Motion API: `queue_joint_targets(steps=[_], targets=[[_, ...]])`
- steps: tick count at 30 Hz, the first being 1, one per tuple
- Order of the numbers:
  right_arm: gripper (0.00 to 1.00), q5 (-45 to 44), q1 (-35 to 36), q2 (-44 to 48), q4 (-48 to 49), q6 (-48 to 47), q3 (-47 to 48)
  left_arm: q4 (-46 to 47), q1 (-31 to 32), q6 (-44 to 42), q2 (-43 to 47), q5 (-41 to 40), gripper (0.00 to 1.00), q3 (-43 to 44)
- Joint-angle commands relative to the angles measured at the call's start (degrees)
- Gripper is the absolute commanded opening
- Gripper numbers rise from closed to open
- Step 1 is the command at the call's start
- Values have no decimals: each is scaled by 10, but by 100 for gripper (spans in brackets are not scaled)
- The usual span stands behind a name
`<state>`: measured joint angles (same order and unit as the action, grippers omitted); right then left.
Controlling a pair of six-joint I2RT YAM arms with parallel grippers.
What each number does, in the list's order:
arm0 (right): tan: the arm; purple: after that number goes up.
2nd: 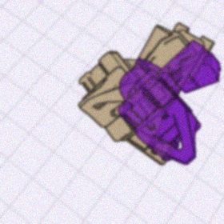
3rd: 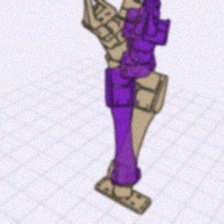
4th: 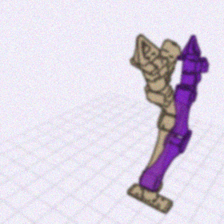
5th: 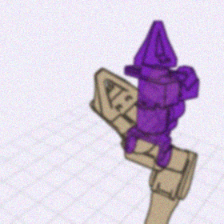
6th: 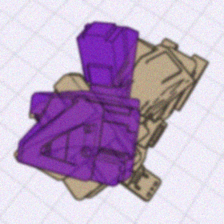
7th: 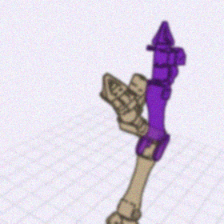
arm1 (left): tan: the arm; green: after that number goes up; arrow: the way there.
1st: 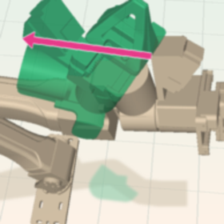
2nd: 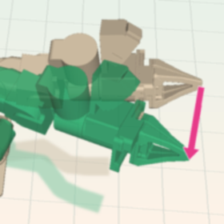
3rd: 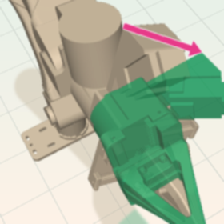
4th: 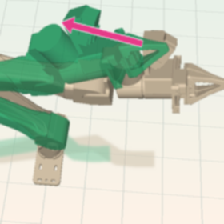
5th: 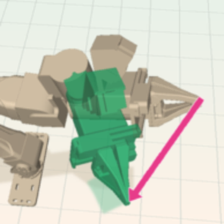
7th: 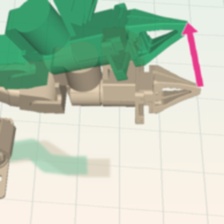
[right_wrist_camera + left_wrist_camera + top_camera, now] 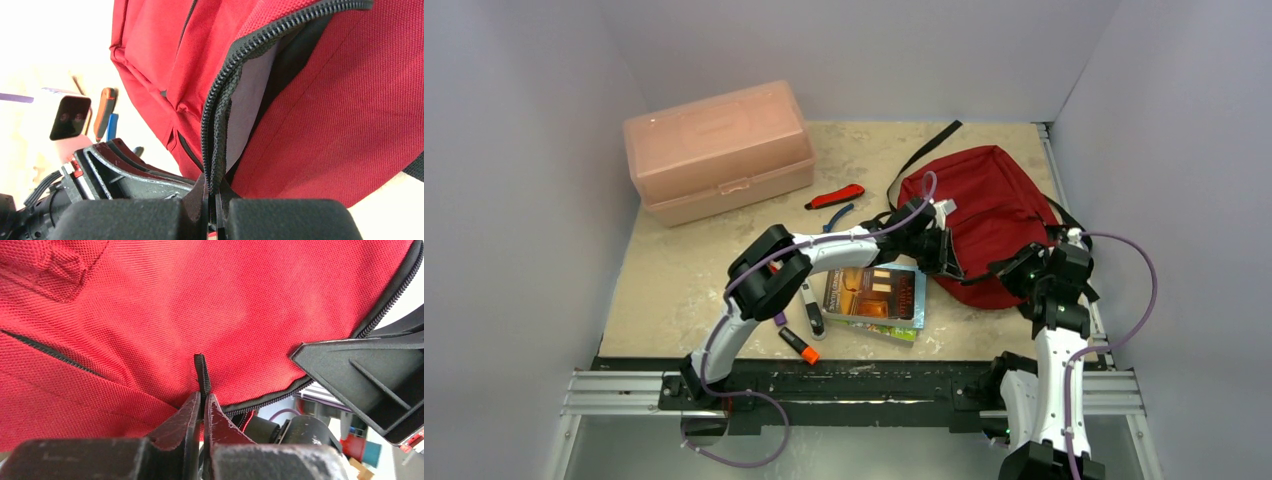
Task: Pack the student bag
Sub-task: Unzip the student bag at the center of the board.
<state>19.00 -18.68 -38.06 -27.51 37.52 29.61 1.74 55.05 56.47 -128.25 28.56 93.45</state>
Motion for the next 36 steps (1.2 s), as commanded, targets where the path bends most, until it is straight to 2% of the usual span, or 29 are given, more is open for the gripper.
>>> queue_joint_targets(steps=[1, 7, 10, 14, 18, 21, 24, 26, 30, 36], targets=[[0, -18, 1, 18, 1, 0, 15, -79, 4, -83, 51, -82, 0, 13], [0, -57, 0, 62, -29, 44, 10, -125, -18, -145, 84, -286, 0, -22], [0, -61, 0, 83, -38, 65, 5, -129, -44, -161, 83, -340, 0, -28], [0, -53, 1, 95, -27, 77, 4, -142, -77, -180, 59, -339, 0, -5], [0, -27, 1, 86, 17, 53, 8, -183, -105, -206, 20, -307, 0, 61], [0, 75, 1, 37, 78, 43, 9, -200, -121, -232, 16, -260, 1, 102], [0, 143, 1, -4, 139, 72, 20, -238, -121, -258, 42, -250, 35, 128], [0, 161, 1, -12, 171, 102, 43, -245, -121, -256, 78, -242, 50, 111], [0, 188, 9, -37, 229, 169, 87, -229, -121, -226, 177, -236, 65, 28], [0, 196, 57, -119, 240, 116, 179, -195, -120, -204, 337, -180, 68, -121]])
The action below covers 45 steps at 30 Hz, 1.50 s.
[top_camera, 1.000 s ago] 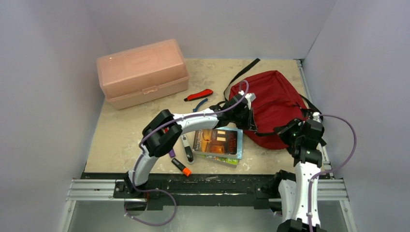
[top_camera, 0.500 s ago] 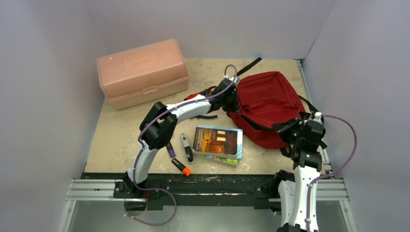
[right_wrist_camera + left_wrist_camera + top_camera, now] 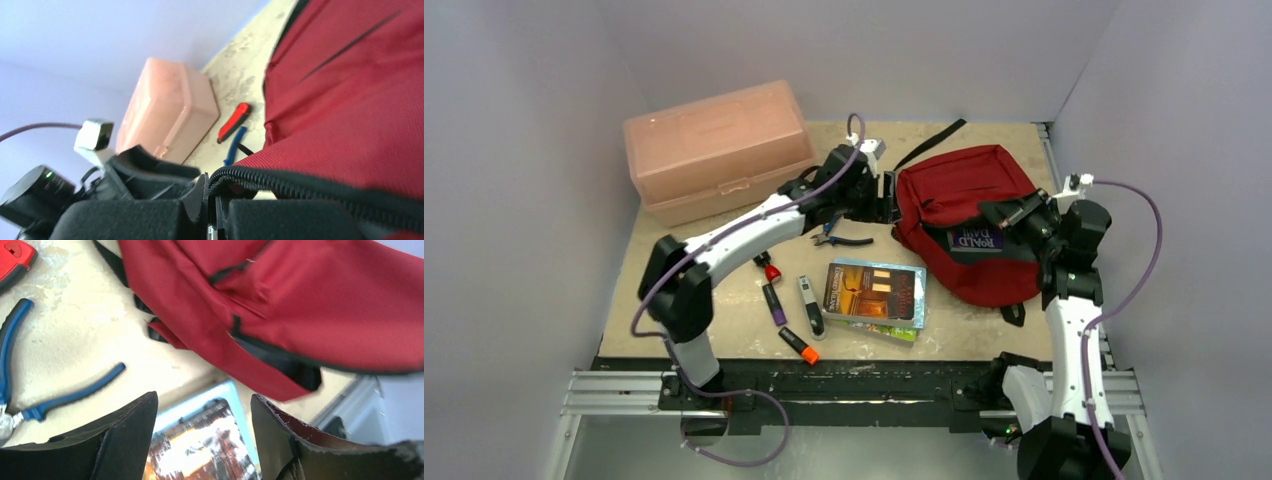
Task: Pack the student bag
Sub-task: Unzip the student bag at the center of the board, then pick up the book from the center of the board.
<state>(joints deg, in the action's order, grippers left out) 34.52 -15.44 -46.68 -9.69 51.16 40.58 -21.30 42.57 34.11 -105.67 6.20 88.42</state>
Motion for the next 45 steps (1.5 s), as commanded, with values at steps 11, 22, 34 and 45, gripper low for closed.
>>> queue_joint_targets(steps=[11, 22, 34, 45], targets=[[57, -129, 28, 11, -255, -249, 104, -1, 5, 15, 413, -2, 68, -377], [72, -133, 34, 124, -380, -346, 187, -9, 3, 26, 428, -87, 69, -441], [74, -76, 351, -41, -220, -242, 49, 71, 1, 21, 275, -43, 72, -406], [50, -149, 381, -142, -67, -165, -81, 56, -12, 11, 198, 22, 73, -361]])
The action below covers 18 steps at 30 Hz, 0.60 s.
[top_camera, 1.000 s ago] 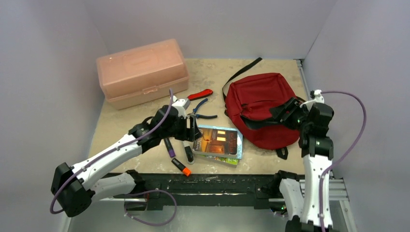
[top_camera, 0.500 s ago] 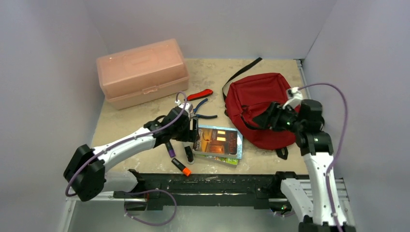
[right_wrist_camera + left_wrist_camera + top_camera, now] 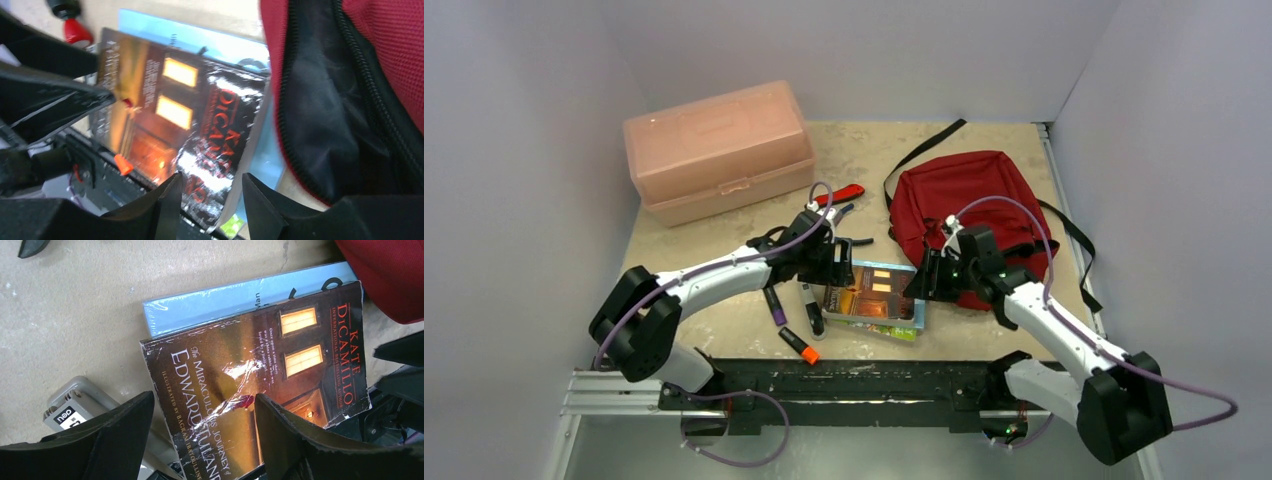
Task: Pack the student bag
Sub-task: Pick up the book from the center of the board.
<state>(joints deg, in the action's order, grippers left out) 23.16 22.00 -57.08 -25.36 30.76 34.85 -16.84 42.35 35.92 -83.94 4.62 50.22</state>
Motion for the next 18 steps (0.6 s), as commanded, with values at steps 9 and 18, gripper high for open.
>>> queue_joint_targets(steps=[9, 18], targets=[[36, -43, 10, -86, 157, 52, -60, -6, -13, 0, -43, 50, 74, 36], [35, -30, 10, -74, 188, 68, -88, 28, -14, 17, -36, 142, 69, 22]])
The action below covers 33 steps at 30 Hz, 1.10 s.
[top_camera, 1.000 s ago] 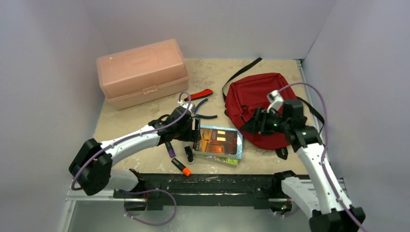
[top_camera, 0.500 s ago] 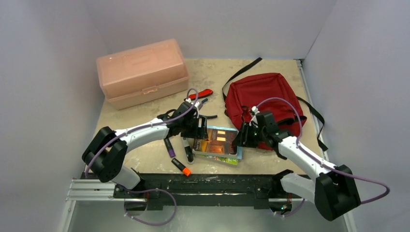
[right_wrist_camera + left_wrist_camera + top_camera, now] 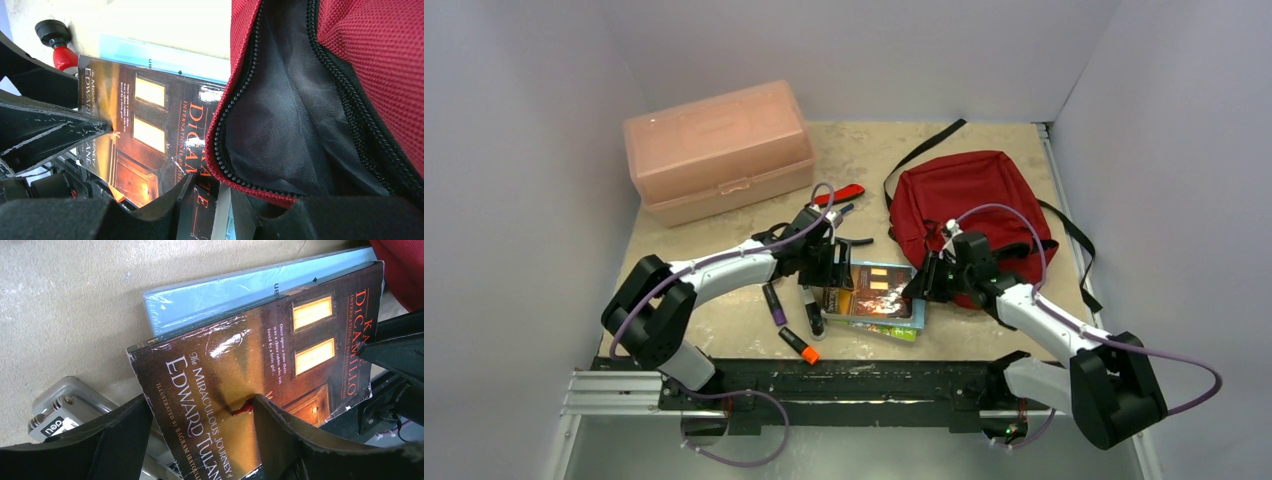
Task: Pack the student bag
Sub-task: Pick up the book from the center of the board.
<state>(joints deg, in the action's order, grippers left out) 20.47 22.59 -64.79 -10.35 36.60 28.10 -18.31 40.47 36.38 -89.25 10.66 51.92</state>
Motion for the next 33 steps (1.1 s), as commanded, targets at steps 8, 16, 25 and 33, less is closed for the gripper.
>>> queue_joint_targets(steps=[8, 16, 25, 33], targets=[[35, 5, 4, 5, 54, 14, -33, 31, 5, 29, 82, 80, 46, 25], [42, 12, 4, 19, 68, 9, -39, -11, 5, 25, 104, 43, 3, 52], [78, -27, 3, 55, 41, -46, 7, 72, 5, -83, 180, -24, 0, -19], [98, -34, 4, 78, 96, -174, 91, 105, 5, -242, 223, -52, 0, -61]])
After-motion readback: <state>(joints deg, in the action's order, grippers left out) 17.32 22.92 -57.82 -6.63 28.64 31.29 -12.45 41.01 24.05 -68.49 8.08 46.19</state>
